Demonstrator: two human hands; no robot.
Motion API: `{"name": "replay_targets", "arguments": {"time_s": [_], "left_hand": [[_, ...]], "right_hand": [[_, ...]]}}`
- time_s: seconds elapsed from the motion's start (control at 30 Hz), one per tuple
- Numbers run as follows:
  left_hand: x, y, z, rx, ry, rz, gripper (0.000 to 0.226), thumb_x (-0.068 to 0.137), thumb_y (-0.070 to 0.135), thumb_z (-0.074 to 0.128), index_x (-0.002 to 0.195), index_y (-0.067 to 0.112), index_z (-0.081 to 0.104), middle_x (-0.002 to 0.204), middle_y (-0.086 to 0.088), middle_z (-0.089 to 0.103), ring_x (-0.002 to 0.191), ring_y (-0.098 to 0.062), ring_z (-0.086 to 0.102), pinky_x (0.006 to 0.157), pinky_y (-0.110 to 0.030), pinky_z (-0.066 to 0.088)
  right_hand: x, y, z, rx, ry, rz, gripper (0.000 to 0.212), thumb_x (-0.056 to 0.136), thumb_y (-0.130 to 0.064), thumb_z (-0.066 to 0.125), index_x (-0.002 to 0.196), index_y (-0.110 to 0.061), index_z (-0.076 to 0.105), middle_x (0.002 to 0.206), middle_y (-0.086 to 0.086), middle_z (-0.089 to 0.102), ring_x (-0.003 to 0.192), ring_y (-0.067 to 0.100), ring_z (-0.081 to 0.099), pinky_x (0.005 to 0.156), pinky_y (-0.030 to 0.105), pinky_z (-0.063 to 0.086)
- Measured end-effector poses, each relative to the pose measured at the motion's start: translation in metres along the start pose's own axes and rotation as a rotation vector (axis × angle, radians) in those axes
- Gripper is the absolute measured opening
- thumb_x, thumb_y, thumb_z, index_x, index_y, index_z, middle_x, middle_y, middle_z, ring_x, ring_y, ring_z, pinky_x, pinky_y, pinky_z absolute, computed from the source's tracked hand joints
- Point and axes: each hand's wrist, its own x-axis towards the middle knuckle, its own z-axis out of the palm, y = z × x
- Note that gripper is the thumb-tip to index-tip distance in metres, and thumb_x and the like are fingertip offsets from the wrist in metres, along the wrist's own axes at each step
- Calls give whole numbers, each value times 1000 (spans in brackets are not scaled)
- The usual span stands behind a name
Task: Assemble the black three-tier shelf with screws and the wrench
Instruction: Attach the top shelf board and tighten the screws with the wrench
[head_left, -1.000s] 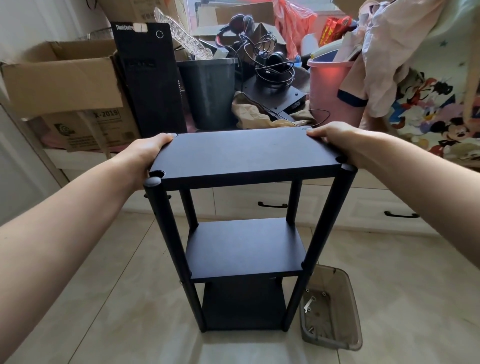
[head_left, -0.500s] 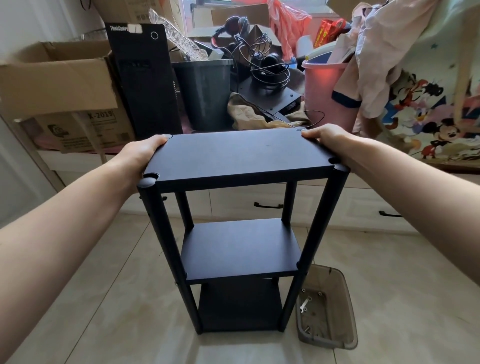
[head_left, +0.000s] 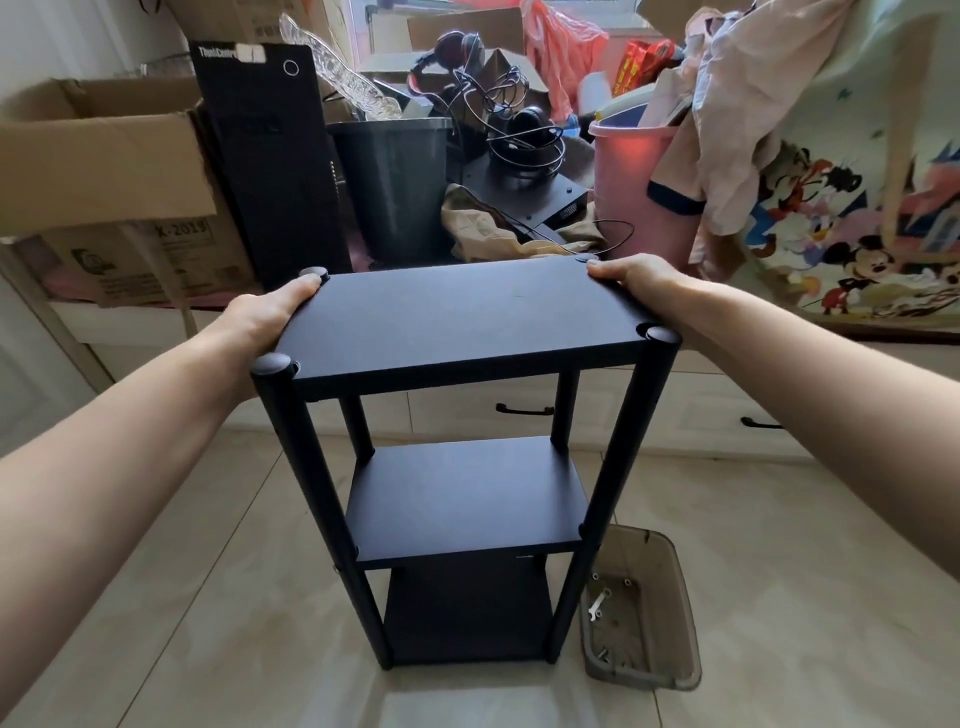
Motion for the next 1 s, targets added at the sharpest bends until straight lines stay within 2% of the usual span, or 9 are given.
{"name": "replay_targets", "arguments": {"time_s": [0.1, 0.27, 0.37, 0.43, 0.57, 0.63, 0.8, 0.9, 1.0], "left_hand": [[-4, -18, -1, 4, -53, -59, 44, 93, 53, 62, 90, 9, 66, 78, -7, 63, 43, -14, 60, 33, -14, 39], [2, -28, -6, 6, -66, -55, 56, 88, 63, 60, 83, 8, 64, 46, 2, 60, 32, -10, 54, 31, -16, 38], [2, -30, -9, -97, -197, -115, 42, 81, 47, 77, 95, 7, 73, 68, -2, 70, 51, -16, 65, 48, -24, 49], [3, -32, -9, -119, -229, -137, 43, 73, 44, 83, 98, 10, 75, 84, -6, 72, 66, -22, 66, 64, -33, 48], [3, -42, -6, -112, -246, -146, 49, 46, 55, 87, 75, 16, 82, 85, -4, 75, 66, -21, 69, 68, -33, 50], [3, -46, -7, -146, -266, -166, 46, 42, 57, 88, 70, 21, 82, 87, -3, 77, 64, -19, 72, 65, -29, 54], [-1, -49, -10, -204, -329, -188, 39, 56, 56, 84, 76, 23, 83, 92, -2, 78, 69, -17, 74, 65, -28, 56], [-5, -47, -6, -212, -321, -200, 31, 75, 51, 78, 85, 22, 83, 83, 4, 76, 67, -14, 69, 69, -28, 46], [-4, -40, -3, -199, -258, -200, 28, 88, 44, 70, 98, 18, 72, 72, 3, 73, 58, -14, 66, 64, -28, 44]], "right_hand": [[1, 23, 6, -5, -46, 57, 28, 97, -35, 56, 92, -10, 67, 73, 3, 73, 62, 18, 70, 69, 26, 56], [6, 28, 10, 82, -40, 47, 29, 97, -36, 56, 94, -10, 66, 65, 2, 73, 51, 16, 68, 52, 21, 54], [6, 31, 12, 139, -62, 46, 31, 99, -35, 54, 90, -8, 65, 63, 3, 72, 49, 16, 68, 43, 19, 51], [3, 36, 13, 155, -44, 21, 31, 99, -34, 55, 87, -8, 66, 61, 3, 71, 47, 16, 67, 41, 19, 50], [0, 40, 15, 101, -9, -61, 35, 98, -38, 56, 82, -10, 66, 57, 1, 70, 44, 15, 65, 39, 19, 48], [-2, 40, 16, 80, -7, -59, 36, 98, -40, 55, 81, -11, 66, 56, 0, 70, 43, 15, 65, 38, 18, 47], [-4, 35, 14, 87, 0, -14, 33, 98, -39, 56, 83, -10, 65, 56, 1, 69, 42, 14, 64, 39, 17, 48], [-1, 28, 13, 106, 1, -7, 28, 98, -30, 57, 84, -7, 64, 56, 2, 69, 43, 15, 65, 39, 19, 48], [4, 24, 14, 84, 8, -9, 25, 98, -29, 58, 88, -7, 65, 62, 3, 71, 52, 17, 67, 54, 23, 54]]}}
